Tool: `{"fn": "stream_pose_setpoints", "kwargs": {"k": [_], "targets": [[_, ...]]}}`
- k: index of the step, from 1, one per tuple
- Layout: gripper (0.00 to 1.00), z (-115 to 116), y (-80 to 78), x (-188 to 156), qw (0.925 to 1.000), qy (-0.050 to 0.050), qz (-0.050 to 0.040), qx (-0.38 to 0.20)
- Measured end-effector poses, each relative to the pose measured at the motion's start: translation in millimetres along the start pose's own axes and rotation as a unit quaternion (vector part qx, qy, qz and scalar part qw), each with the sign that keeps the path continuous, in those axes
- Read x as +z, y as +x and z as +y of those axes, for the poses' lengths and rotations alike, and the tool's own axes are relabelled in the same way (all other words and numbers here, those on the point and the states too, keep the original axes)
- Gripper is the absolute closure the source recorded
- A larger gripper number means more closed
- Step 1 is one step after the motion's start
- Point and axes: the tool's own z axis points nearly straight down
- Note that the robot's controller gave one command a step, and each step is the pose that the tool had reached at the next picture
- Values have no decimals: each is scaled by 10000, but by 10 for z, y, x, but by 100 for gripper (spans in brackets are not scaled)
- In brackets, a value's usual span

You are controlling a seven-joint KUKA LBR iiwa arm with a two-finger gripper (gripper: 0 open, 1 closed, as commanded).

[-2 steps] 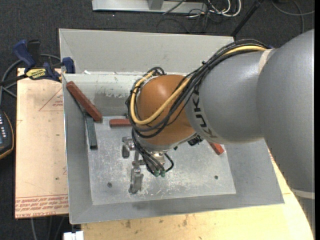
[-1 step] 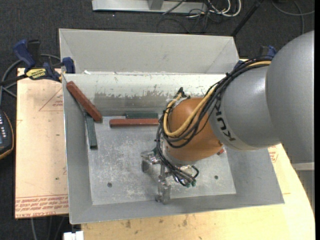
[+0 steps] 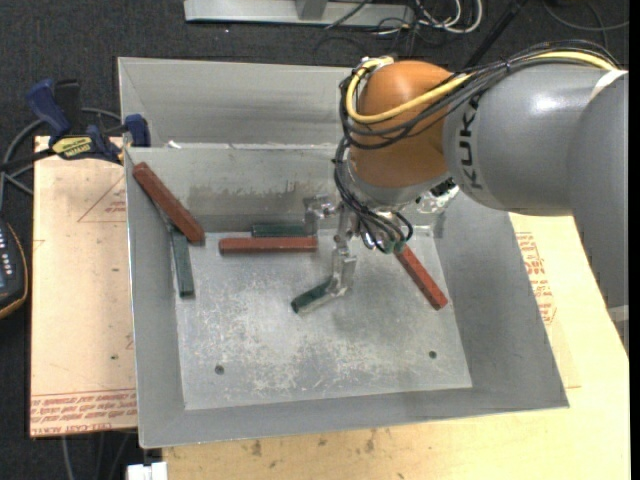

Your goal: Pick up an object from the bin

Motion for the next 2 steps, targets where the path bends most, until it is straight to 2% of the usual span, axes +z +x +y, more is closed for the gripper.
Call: {"fn": "stream_pose_setpoints", "kwargs": {"k": [1, 2], "targets": [[0, 25, 590, 639, 9998, -19, 104, -189], [100, 20, 548, 591, 9998, -16, 55, -185]]}}
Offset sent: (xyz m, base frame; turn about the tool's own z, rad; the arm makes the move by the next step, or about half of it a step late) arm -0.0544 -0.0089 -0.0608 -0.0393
